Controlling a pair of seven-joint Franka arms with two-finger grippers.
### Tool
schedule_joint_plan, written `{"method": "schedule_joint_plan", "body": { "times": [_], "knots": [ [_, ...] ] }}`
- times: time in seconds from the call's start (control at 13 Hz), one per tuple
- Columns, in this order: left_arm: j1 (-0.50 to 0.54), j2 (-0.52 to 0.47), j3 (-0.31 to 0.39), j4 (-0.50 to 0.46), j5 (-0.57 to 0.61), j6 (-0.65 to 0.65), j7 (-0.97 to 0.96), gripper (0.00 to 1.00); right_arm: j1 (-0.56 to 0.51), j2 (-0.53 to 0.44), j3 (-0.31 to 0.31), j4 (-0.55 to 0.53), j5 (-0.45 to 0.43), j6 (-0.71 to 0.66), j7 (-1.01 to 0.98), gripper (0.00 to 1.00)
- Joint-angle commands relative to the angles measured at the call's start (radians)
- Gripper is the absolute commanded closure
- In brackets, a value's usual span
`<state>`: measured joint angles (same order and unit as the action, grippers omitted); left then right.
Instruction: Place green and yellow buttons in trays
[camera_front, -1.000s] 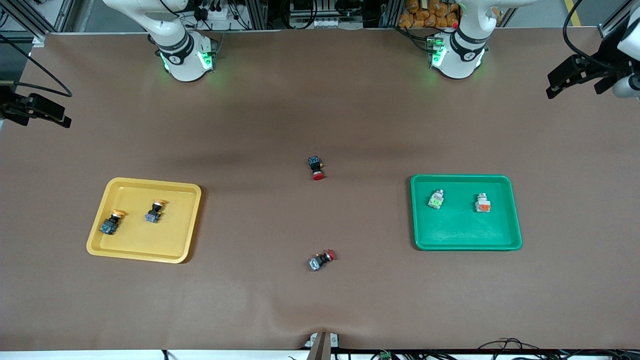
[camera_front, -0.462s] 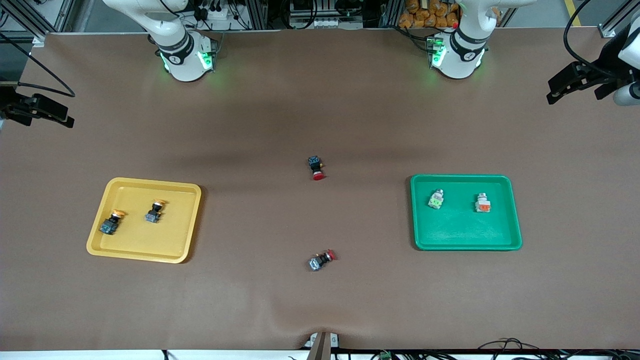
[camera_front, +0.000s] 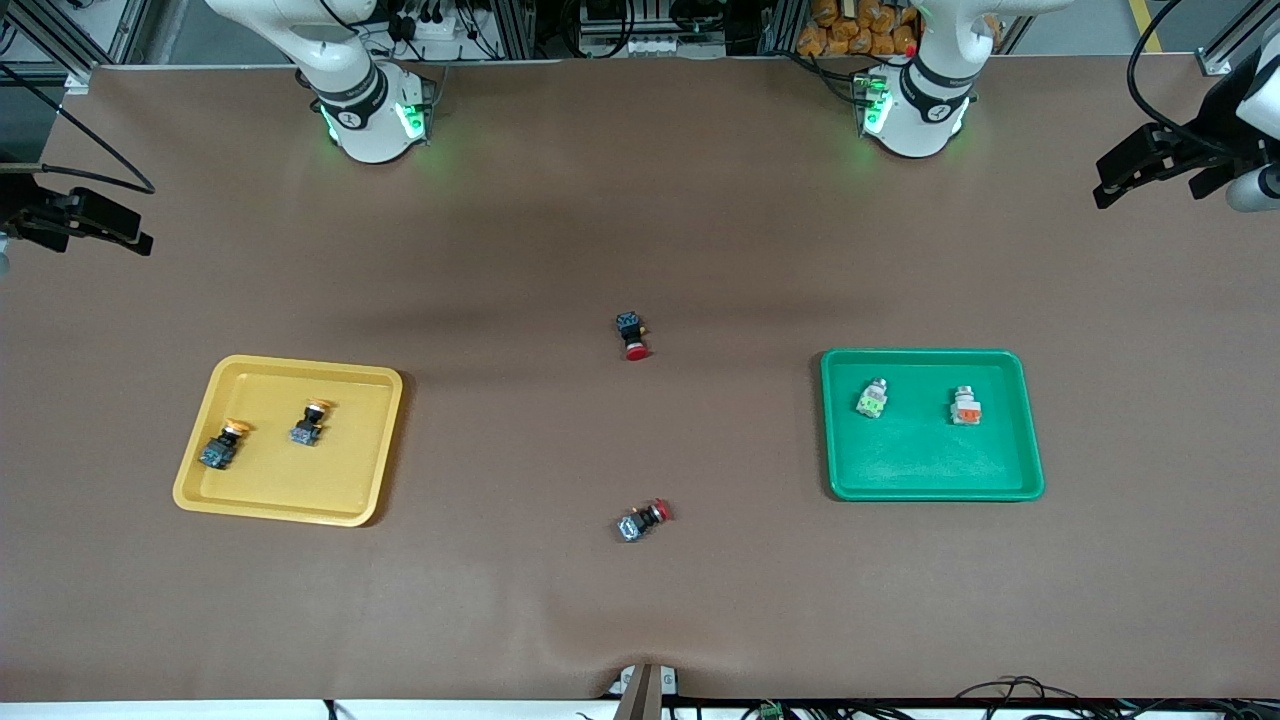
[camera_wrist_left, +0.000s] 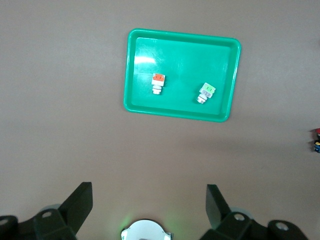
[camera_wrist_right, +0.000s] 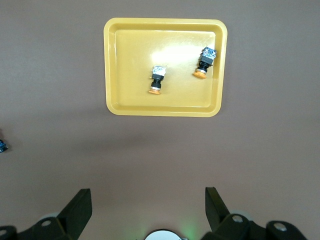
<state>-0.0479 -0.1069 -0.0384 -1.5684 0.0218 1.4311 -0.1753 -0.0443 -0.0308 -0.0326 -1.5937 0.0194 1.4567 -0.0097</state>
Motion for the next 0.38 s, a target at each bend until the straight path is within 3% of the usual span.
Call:
{"method": "schedule_joint_plan", "body": {
  "times": [0.0,0.31],
  "knots": [
    [-0.001,0.006,-0.003,0.022,0.018,-0.018,-0.012,0.0,-0.015,-0.024,0.011,-0.031,-0.001,0.002,0.005,0.0],
    [0.0,0.006,-0.005,0.021,0.01,-0.018,-0.076,0.0,-0.014,-0.024,0.011,-0.031,-0.001,0.001,0.005,0.0]
  ]
}}
